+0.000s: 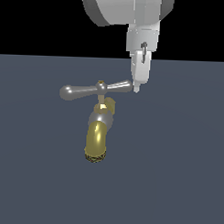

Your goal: Turn on the faucet by rotating a designated handle.

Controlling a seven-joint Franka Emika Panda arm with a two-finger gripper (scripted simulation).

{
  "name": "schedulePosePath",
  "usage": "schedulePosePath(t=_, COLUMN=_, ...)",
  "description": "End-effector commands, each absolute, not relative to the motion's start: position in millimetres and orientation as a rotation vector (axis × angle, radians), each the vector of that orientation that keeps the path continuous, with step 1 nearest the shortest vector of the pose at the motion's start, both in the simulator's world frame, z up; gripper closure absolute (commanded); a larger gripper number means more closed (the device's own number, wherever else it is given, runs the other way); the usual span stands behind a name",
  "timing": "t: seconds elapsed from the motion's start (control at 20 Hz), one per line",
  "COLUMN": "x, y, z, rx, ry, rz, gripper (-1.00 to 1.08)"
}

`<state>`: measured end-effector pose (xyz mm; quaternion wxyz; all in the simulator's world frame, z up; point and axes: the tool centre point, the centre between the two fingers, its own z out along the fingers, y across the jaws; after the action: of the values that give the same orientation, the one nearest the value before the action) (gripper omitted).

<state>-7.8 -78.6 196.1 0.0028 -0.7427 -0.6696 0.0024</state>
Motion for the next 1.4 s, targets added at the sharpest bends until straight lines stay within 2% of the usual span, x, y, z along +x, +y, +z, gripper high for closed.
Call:
schedulePosePath(t=0.0, x=4, y=-62, z=196, rx=-2.310, ry=-2.124, rz=0.001, gripper=1.08)
schedulePosePath(t=0.95, x=62, y=-26, z=196, rx=-2.312, ry=-2.127, rz=0.000, gripper=1.08)
schedulePosePath(t=1.0, x=62, y=-26, z=196, rx=-2.312, ry=-2.127, rz=0.000, gripper=1.08)
schedulePosePath(t=1.05, x=56, y=-47, z=196, rx=-2.344, ry=-2.096, rz=0.011, gripper=1.08)
schedulePosePath(t=1.35, x=65, y=-2, z=196, rx=-2.331, ry=-2.109, rz=0.007, gripper=1.08)
